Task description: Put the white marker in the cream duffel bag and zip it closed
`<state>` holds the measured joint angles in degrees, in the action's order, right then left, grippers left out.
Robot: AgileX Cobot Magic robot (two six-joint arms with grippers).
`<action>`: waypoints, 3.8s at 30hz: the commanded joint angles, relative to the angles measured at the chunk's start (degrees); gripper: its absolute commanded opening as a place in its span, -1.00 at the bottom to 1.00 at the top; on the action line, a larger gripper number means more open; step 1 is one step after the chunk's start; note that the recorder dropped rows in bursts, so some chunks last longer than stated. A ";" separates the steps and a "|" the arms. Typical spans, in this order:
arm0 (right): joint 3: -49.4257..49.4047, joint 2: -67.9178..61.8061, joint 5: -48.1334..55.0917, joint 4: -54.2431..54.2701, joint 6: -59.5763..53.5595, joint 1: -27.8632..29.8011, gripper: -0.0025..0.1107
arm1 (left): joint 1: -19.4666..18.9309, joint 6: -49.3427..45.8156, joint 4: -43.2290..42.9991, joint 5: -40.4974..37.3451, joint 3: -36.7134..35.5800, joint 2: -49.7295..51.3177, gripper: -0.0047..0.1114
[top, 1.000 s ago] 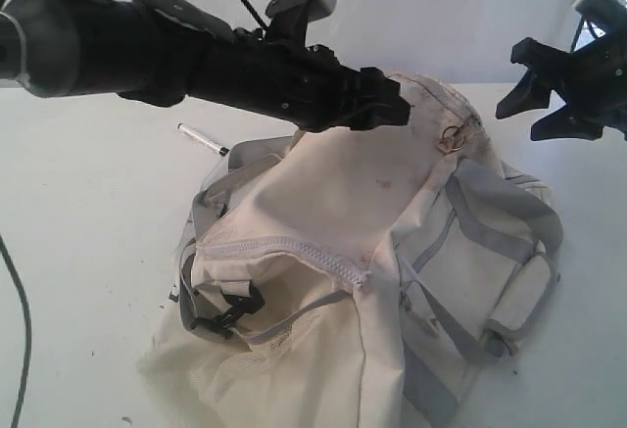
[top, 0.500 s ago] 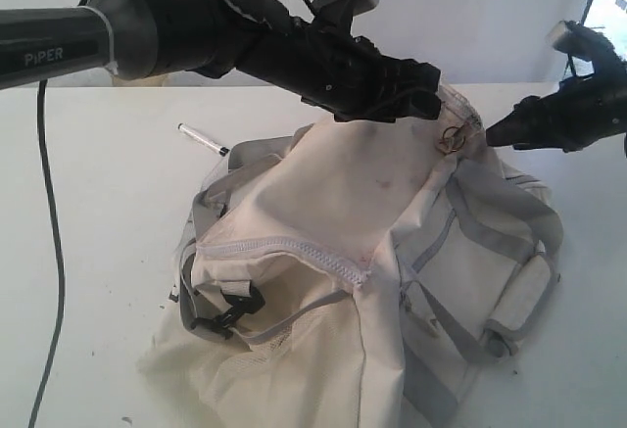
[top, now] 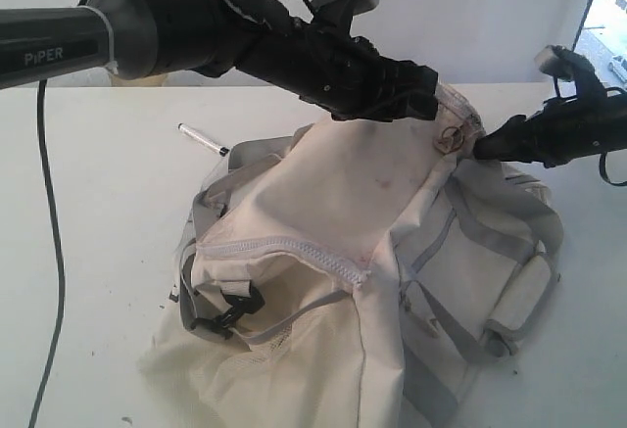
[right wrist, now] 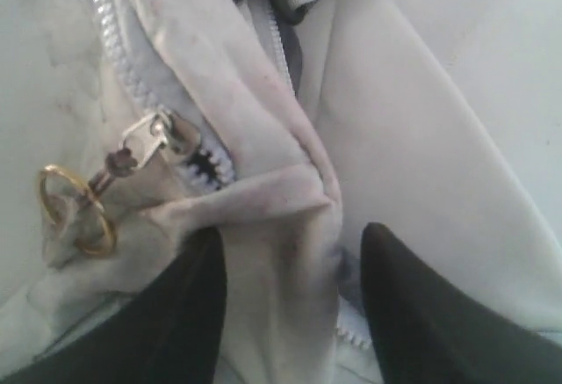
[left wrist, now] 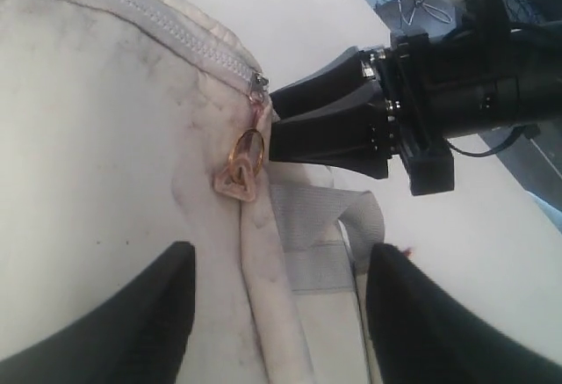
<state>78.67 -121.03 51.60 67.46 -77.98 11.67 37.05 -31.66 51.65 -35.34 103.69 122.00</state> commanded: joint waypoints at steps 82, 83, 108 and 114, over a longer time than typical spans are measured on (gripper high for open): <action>0.04 2.55 18.37 3.75 4.84 0.35 -0.96 | 2.27 -28.56 5.94 16.18 1.05 3.08 -0.91; 0.04 2.55 18.37 3.66 5.09 0.35 -0.96 | 1.83 -28.56 5.66 15.62 1.05 2.79 -0.91; -0.08 2.55 13.48 2.56 19.91 0.35 -0.96 | -14.93 -17.51 -13.63 8.14 1.05 -1.02 -0.91; 0.04 2.55 10.75 2.79 21.90 0.35 -0.96 | -18.08 -14.62 -13.52 3.47 1.05 -1.02 -0.91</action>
<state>78.67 -118.85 64.70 70.62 -56.70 11.43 20.58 -47.74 38.75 -30.56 104.31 122.08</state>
